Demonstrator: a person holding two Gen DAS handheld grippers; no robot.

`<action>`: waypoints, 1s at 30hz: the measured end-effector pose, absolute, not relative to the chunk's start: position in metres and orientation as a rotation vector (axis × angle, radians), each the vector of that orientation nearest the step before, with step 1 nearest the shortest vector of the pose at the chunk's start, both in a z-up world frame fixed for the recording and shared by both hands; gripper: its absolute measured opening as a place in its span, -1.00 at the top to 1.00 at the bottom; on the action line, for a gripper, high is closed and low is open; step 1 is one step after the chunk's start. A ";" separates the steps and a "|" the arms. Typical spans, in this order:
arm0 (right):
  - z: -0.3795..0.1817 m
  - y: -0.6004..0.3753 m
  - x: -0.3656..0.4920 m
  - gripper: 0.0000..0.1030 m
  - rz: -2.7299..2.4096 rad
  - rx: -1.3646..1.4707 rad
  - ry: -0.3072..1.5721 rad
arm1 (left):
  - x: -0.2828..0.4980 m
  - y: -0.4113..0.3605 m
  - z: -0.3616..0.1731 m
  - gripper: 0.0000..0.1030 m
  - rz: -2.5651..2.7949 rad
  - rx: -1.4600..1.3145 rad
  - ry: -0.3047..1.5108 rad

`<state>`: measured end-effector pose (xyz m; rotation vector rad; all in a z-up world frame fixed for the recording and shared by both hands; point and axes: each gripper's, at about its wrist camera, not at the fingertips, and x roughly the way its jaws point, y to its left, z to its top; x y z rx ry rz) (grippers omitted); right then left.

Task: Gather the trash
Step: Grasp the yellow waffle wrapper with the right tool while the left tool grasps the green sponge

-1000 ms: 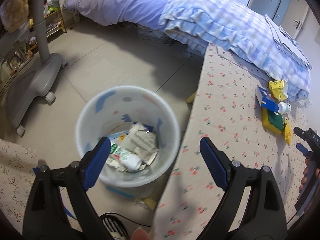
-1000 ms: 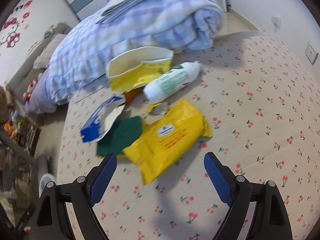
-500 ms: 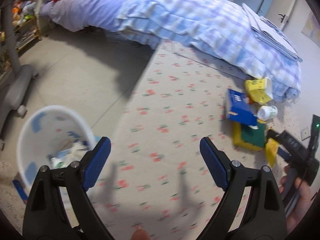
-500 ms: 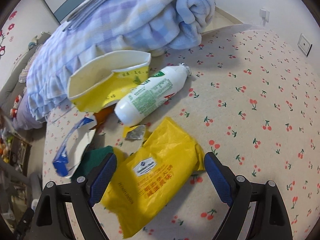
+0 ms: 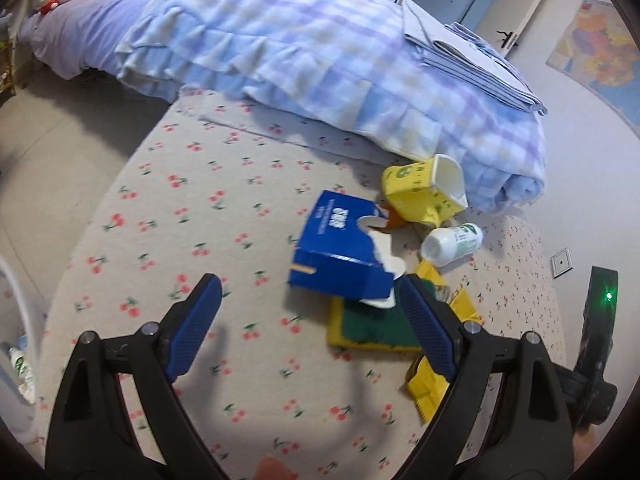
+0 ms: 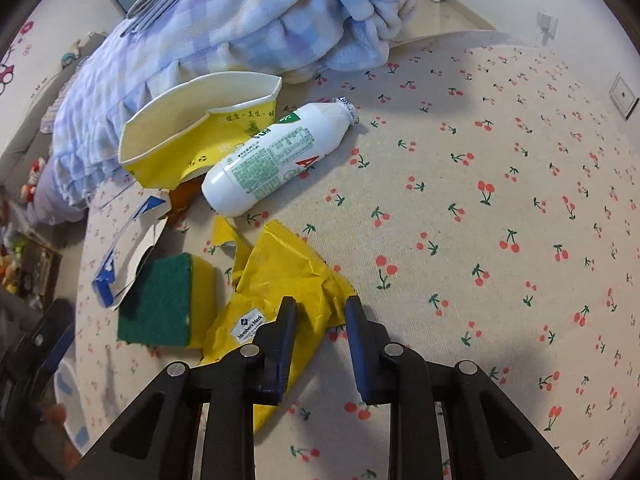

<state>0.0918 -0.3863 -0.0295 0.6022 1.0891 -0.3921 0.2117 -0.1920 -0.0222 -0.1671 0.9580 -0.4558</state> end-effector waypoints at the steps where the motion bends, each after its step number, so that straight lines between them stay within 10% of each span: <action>1: -0.028 -0.389 0.089 0.65 -0.381 0.603 1.090 | 0.213 -0.197 -0.023 -0.75 -0.466 -0.164 0.951; 6: -0.020 -0.401 0.072 0.75 -0.345 0.592 1.079 | 0.219 -0.212 -0.029 -0.72 -0.492 -0.155 0.930; 9: -0.017 -0.411 0.062 0.68 -0.340 0.612 1.058 | 0.221 -0.214 -0.034 -0.27 -0.509 -0.156 0.932; 12: -0.019 -0.424 0.053 0.00 -0.350 0.669 1.064 | 0.221 -0.213 -0.035 0.25 -0.526 -0.146 0.932; 13: -0.020 -0.426 0.051 -0.15 -0.360 0.686 1.059 | 0.220 -0.213 -0.035 0.69 -0.528 -0.139 0.932; 15: -0.021 -0.426 0.048 -0.36 -0.378 0.718 1.046 | 0.220 -0.212 -0.035 0.82 -0.529 -0.129 0.941; 22: -0.026 -0.392 0.066 -0.45 -0.341 0.707 1.094 | 0.219 -0.194 -0.030 0.77 -0.490 -0.160 0.946; 26: -0.030 -0.367 0.080 -0.54 -0.313 0.650 1.134 | 0.225 -0.174 -0.029 -0.31 -0.431 -0.219 0.959; 30: -0.032 -0.342 0.090 -0.61 -0.333 0.478 1.179 | 0.227 -0.169 -0.027 -0.44 -0.397 -0.212 0.970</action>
